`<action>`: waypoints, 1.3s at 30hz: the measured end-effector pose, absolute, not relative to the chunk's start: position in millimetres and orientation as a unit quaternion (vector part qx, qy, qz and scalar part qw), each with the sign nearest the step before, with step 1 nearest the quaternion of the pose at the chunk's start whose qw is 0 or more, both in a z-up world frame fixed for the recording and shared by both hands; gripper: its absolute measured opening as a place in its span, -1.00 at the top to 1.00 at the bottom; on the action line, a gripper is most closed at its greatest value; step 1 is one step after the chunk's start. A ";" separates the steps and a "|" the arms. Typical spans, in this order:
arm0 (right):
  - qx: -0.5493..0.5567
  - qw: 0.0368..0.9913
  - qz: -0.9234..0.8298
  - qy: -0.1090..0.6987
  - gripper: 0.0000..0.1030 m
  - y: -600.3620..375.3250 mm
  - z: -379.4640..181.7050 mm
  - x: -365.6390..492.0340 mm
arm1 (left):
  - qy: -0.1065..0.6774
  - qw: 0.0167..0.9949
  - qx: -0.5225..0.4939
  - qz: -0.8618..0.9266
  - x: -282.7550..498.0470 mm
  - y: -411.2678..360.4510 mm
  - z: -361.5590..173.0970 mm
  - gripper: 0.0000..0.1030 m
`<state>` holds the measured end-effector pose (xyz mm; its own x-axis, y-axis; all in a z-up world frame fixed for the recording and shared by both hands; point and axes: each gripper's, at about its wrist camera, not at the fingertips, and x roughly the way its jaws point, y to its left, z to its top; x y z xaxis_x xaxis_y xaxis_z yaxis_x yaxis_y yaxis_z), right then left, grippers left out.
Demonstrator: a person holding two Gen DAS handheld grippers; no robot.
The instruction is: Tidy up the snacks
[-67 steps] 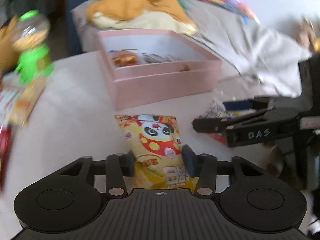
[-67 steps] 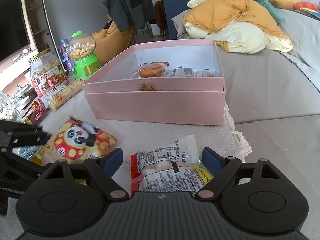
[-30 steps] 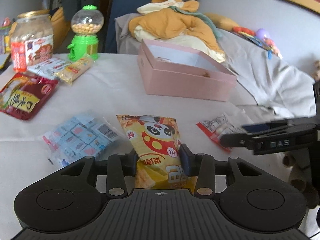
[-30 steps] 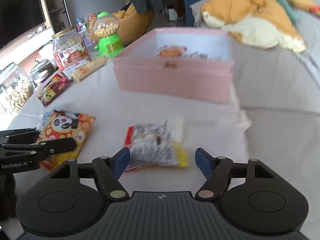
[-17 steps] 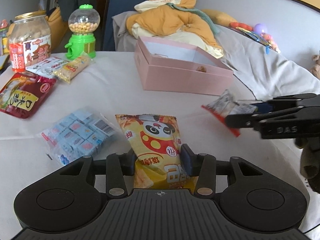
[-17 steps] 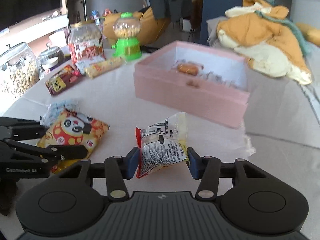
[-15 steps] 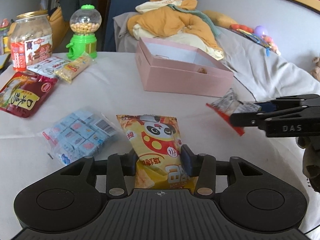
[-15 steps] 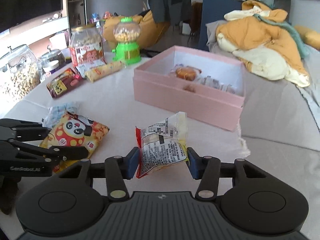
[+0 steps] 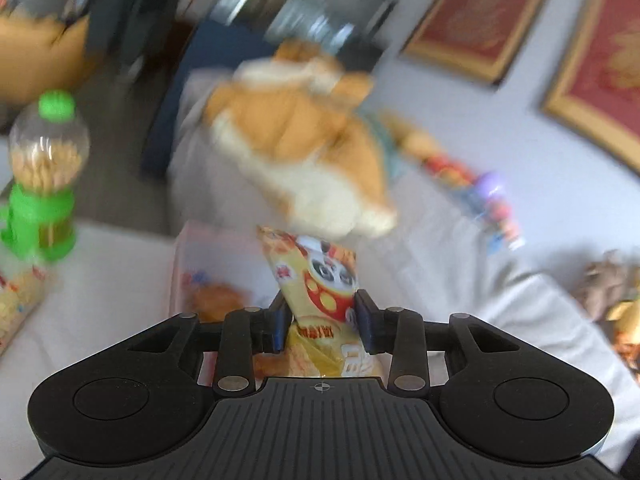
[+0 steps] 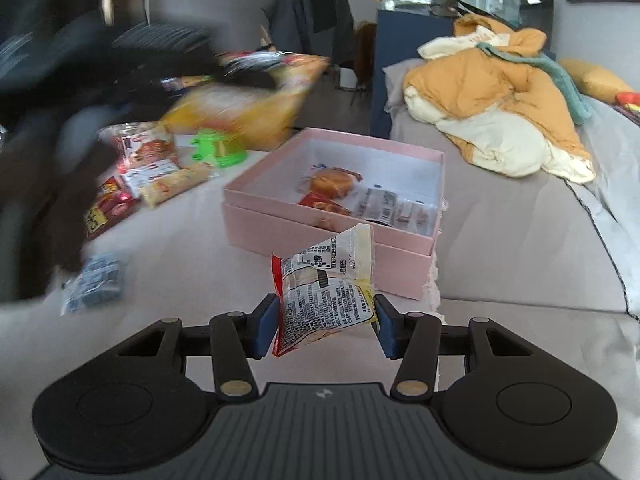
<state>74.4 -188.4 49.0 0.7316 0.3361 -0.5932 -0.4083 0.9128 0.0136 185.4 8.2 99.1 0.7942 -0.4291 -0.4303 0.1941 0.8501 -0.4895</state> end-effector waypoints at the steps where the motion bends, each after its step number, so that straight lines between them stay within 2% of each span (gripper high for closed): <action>1: -0.055 0.929 0.193 0.311 0.03 -189.4 47.8 77.8 | 0.274 0.925 -0.215 -0.151 188.3 12.0 94.4 0.30; 7: -0.026 0.941 0.171 0.292 0.03 -205.4 61.6 87.0 | 0.238 0.944 -0.174 -0.149 110.9 64.0 77.4 0.30; 10: 0.000 0.952 0.169 0.255 -0.01 -198.9 87.0 110.7 | 0.260 0.948 -0.135 -0.125 72.6 85.2 62.4 0.29; 11: 0.020 0.955 0.179 0.235 -0.06 -195.4 97.0 124.3 | 0.268 0.949 -0.125 -0.109 64.6 92.5 60.7 0.29; 12: 0.034 0.958 0.183 0.219 -0.34 -191.5 103.6 137.6 | 0.275 0.950 -0.116 -0.090 54.2 99.8 57.7 0.29; 13: 0.043 0.959 0.176 0.218 -0.54 -184.5 108.4 155.5 | 0.284 0.950 -0.112 -0.064 43.2 111.5 54.7 0.29; 16: 0.043 0.953 0.150 0.259 -0.54 -159.9 109.5 189.5 | 0.305 0.941 -0.147 -0.005 23.2 152.3 47.1 0.30; 19: 0.012 0.941 0.202 0.270 -0.54 -123.7 100.9 173.8 | 0.311 0.928 -0.204 0.026 16.9 191.2 35.3 0.30; 23: -0.022 0.912 0.269 0.309 -0.54 -65.1 88.5 156.4 | 0.263 0.933 -0.240 0.057 12.1 216.9 23.1 0.29; 28: 0.015 0.869 0.312 0.383 -0.54 20.4 70.1 173.9 | 0.232 0.939 -0.248 0.056 1.7 224.6 21.4 0.29; 30: 0.013 0.878 0.292 0.379 -0.54 55.3 58.5 180.7 | 0.247 0.935 -0.248 0.053 6.4 223.4 18.5 0.29; 34: -0.031 0.920 0.231 0.316 -0.54 113.2 31.3 193.4 | 0.246 0.937 -0.243 0.054 2.9 220.6 17.6 0.29; 39: -0.056 0.918 0.259 0.295 -0.58 146.6 32.9 213.2 | 0.251 0.934 -0.250 0.052 1.8 222.4 14.5 0.30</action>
<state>213.2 146.6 32.9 0.6921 0.4424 -0.5703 -0.5089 0.8594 0.0490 1.8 222.4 14.5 0.8685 -0.0283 -0.4948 -0.2227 0.8697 -0.4405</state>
